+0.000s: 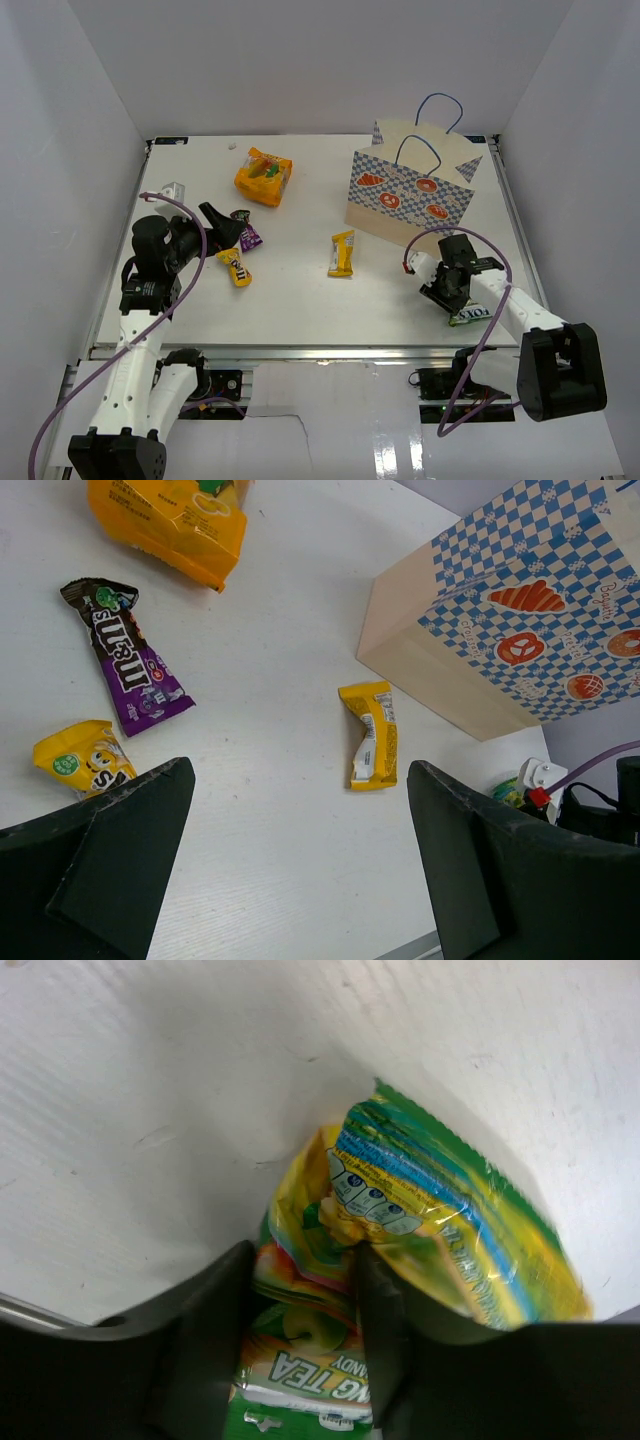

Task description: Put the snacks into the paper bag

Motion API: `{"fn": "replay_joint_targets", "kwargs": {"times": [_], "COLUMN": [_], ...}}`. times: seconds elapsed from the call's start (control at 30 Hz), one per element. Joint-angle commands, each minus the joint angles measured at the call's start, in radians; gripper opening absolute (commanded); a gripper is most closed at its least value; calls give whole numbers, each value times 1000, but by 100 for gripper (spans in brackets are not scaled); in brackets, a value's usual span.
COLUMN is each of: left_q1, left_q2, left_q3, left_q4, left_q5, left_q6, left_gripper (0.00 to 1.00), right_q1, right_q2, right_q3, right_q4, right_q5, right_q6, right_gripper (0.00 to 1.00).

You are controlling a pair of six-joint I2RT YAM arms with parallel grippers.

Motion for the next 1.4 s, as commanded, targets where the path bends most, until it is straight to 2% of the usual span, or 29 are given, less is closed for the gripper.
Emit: {"fn": "replay_joint_targets", "kwargs": {"times": [0.0,0.03,0.13,0.2,0.23,0.43,0.7,0.9,1.03,1.07,1.2,1.37], "left_q1": [-1,-1,-1,-1,-1,-1,-1,-1,-1,0,-1,-1], "left_q2": [-1,-1,4,4,5,11,27,21,22,22,24,22], "left_q3": [5,5,7,8,10,18,28,30,31,31,41,41], "left_q4": [16,16,18,21,22,27,31,31,31,30,30,22], "left_q5": [-2,1,8,12,14,31,52,49,47,46,46,44], "left_q6": [14,12,12,9,9,7,-2,-14,-28,-29,-26,-25], "left_gripper": [98,98,98,98,98,98,98,98,98,98,98,98], "right_q1": [1,2,2,2,1,1,15,36,44,44,42,-7], "right_q2": [-3,-12,-55,-88,-96,-141,-146,-123,-57,-47,12,193], "right_q3": [-28,-19,-3,20,46,176,413,666,881,920,1092,1398], "right_q4": [-43,-49,-82,-125,-148,-362,-428,-295,-137,-45,192,263], "right_q5": [-96,-113,-180,-264,-294,-632,-906,-1058,-1127,-1127,-1041,-836], "right_q6": [27,23,-6,-60,-86,-302,-393,-249,-56,30,225,354], "right_gripper": [39,30,24,16,9,8,8,8,8,8,8,8]}}
